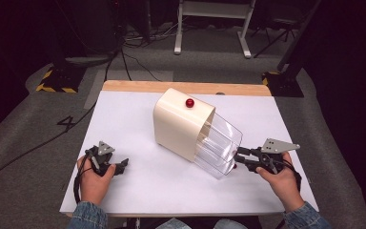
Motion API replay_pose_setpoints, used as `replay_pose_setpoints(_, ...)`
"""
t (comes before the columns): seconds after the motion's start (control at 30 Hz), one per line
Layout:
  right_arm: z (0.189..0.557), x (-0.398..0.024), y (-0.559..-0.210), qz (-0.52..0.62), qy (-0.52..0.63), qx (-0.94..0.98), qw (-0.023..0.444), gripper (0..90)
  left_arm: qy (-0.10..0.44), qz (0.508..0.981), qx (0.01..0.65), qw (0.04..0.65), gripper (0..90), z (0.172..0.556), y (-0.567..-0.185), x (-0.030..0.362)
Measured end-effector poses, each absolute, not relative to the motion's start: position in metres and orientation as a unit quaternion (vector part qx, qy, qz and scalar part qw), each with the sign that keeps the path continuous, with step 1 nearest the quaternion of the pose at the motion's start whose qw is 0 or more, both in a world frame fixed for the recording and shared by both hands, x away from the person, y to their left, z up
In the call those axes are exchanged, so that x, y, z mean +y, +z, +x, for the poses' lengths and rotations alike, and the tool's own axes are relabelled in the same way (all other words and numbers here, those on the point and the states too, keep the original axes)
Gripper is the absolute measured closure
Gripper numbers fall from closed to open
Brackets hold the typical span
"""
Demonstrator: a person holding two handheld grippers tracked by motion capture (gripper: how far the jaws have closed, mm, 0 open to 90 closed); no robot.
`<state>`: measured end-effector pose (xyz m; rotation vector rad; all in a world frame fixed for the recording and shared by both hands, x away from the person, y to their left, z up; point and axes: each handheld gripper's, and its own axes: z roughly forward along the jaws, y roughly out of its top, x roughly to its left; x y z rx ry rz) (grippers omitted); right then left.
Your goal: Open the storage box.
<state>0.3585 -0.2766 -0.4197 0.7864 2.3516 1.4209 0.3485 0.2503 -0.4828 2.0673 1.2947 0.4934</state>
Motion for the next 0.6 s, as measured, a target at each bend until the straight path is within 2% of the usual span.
replay_pose_setpoints(0.07, 0.359, -0.277, -0.420, 0.274, 0.492, 0.814, 0.141, 59.7, 0.188, 0.787, 0.493, 0.321, 24.7, 0.348, -0.483, 0.250)
replay_pose_setpoints(0.13, 0.360, -0.276, -0.423, 0.280, 0.492, 0.813, 0.139, 53.7, 0.188, 0.788, 0.492, 0.320, 24.7, 0.349, -0.483, 0.250)
replay_pose_setpoints(0.27, 0.359, -0.277, -0.425, 0.284, 0.492, 0.811, 0.141, 49.4, 0.188, 0.787, 0.493, 0.321, 24.7, 0.349, -0.483, 0.250)
replay_pose_setpoints(0.37, 0.358, -0.281, -0.421, 0.286, 0.495, 0.808, 0.145, 42.2, 0.187, 0.786, 0.493, 0.321, 24.7, 0.349, -0.483, 0.250)
replay_pose_setpoints(0.6, 0.352, -0.300, -0.415, 0.300, 0.500, 0.797, 0.159, 37.6, 0.187, 0.787, 0.493, 0.321, 24.7, 0.349, -0.483, 0.250)
